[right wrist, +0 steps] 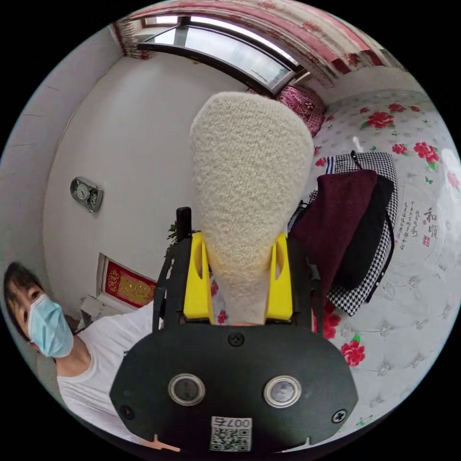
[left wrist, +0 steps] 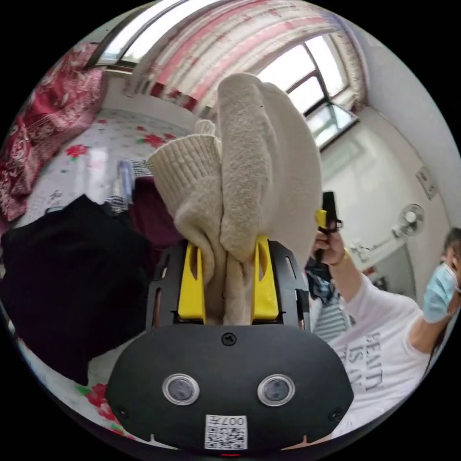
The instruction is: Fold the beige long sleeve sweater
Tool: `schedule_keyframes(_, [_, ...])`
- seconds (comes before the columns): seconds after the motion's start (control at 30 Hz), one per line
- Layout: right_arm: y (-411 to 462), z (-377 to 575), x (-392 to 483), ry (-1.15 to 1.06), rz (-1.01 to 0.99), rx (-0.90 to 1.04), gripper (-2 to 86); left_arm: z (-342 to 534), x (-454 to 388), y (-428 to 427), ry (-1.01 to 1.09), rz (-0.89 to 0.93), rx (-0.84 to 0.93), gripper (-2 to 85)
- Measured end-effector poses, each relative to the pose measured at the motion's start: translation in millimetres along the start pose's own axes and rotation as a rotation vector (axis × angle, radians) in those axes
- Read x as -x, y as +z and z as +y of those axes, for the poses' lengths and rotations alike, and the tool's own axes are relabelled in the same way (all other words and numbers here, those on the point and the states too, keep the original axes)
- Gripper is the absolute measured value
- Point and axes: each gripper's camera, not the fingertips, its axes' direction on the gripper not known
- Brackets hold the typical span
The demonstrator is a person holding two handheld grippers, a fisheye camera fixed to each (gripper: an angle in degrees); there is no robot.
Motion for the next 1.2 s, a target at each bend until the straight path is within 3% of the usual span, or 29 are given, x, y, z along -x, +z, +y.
schedule_keyframes(0.1, [52.9,4.5,-38.0,0.065,0.218,0.085,12.8,10.7,19.9,74.7,-0.098,-0.238,0.173,15.9])
schedule_keyframes(0.17, [58.7,44.4,-35.3,-0.036,0.210,-0.006,12.2,34.4,13.8,93.2,-0.063,-0.285,0.115,15.6])
schedule_keyframes(0.23, [58.4,79.8,-31.9,-0.058,0.218,0.021,11.7,69.5,-5.5,102.3,0.011,-0.365,0.040,15.0])
schedule_keyframes(0.33, [53.2,163.6,-20.8,-0.111,0.372,0.050,10.9,125.0,-30.5,112.2,0.096,-0.481,-0.011,13.8])
schedule_keyframes(0.47, [78.0,304.9,-21.0,-0.008,0.723,0.384,9.4,204.9,-48.4,145.8,0.067,-0.529,0.065,11.0])
schedule_keyframes(0.63, [101.3,429.4,4.6,0.143,0.892,0.608,7.6,312.6,-113.3,241.0,0.178,-0.519,0.368,1.5])
schedule_keyframes(0.9, [141.5,487.8,35.9,0.150,1.037,0.534,6.1,378.6,-229.0,330.8,0.544,-0.486,0.498,-0.9])
schedule_keyframes(1.03, [152.7,496.3,42.4,0.184,1.089,0.397,5.4,391.0,-237.5,377.7,0.543,-0.383,0.667,-1.0])
schedule_keyframes(1.2, [147.6,509.0,39.6,0.193,1.027,0.247,5.2,386.1,-241.9,397.7,0.591,-0.414,0.667,-1.0])
